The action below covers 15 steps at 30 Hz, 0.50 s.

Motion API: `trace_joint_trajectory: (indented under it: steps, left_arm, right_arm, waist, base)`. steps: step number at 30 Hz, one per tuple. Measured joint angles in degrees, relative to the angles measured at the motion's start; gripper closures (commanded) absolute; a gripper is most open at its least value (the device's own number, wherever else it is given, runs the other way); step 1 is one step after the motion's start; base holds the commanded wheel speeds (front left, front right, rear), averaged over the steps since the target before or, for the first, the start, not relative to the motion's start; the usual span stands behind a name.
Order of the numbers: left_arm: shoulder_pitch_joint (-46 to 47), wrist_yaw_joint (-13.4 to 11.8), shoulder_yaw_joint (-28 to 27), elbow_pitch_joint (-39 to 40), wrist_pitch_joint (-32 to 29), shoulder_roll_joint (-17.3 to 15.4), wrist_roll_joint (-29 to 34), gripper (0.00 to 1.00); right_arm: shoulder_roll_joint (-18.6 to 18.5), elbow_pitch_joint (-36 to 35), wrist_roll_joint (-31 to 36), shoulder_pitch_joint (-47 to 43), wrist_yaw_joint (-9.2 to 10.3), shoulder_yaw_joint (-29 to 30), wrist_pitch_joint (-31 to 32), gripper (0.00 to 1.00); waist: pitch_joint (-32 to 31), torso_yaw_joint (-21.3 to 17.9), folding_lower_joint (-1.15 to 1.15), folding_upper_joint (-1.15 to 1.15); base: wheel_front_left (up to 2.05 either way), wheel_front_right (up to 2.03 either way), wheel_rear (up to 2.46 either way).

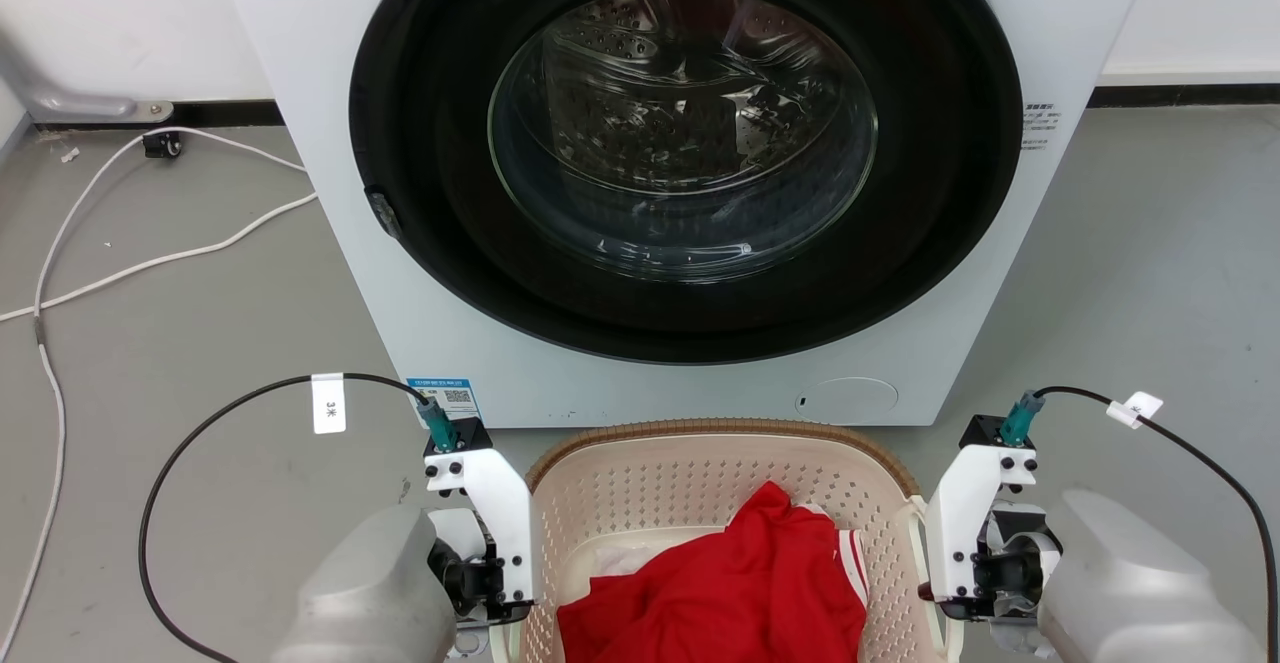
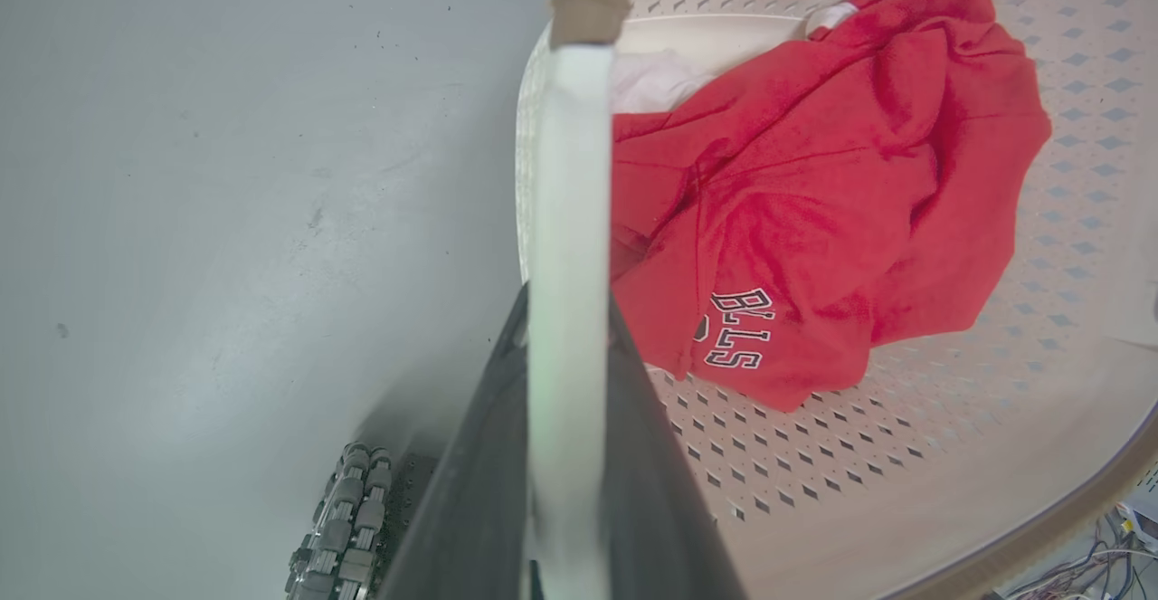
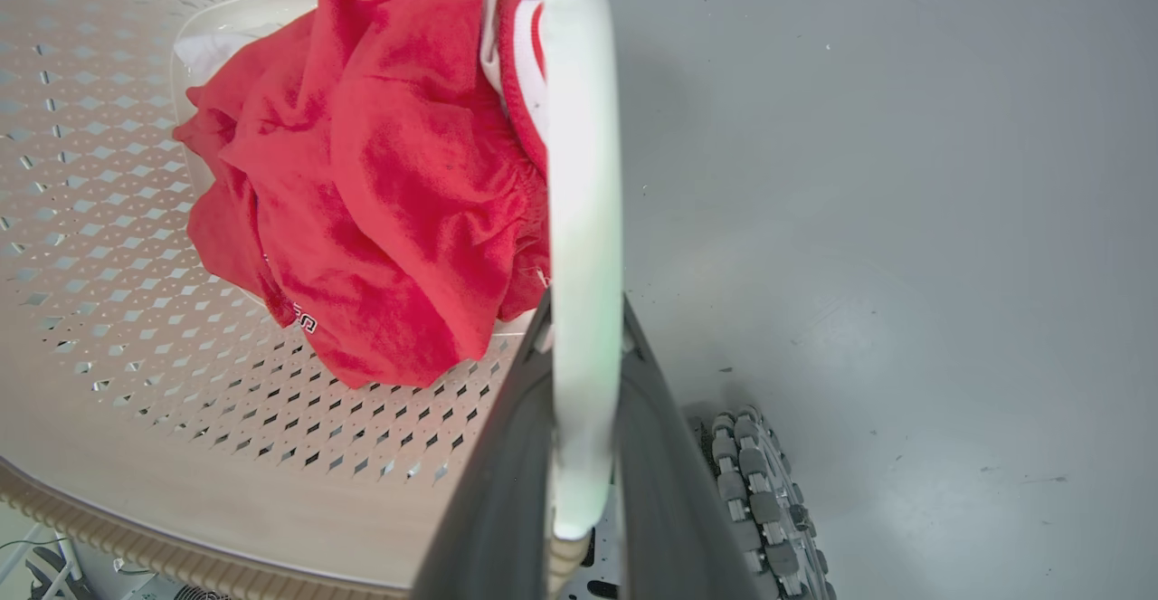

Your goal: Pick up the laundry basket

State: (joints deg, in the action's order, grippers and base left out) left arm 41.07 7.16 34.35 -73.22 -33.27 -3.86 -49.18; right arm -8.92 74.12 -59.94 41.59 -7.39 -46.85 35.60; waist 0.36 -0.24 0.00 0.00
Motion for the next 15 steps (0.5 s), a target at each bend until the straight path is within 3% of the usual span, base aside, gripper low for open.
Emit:
trace_joint_trajectory:
  steps: [15]
  left_arm:
    - [0.0, 0.0, 1.1, -0.1, 0.6, 0.0, -1.0, 1.00]
  right_arm:
    - [0.0, 0.0, 0.0, 0.0, 0.00, -0.1, -0.1, 1.00]
  waist:
    - [0.0, 0.1, 0.00, 0.00]
  base:
    - [0.00, 0.00, 0.00]
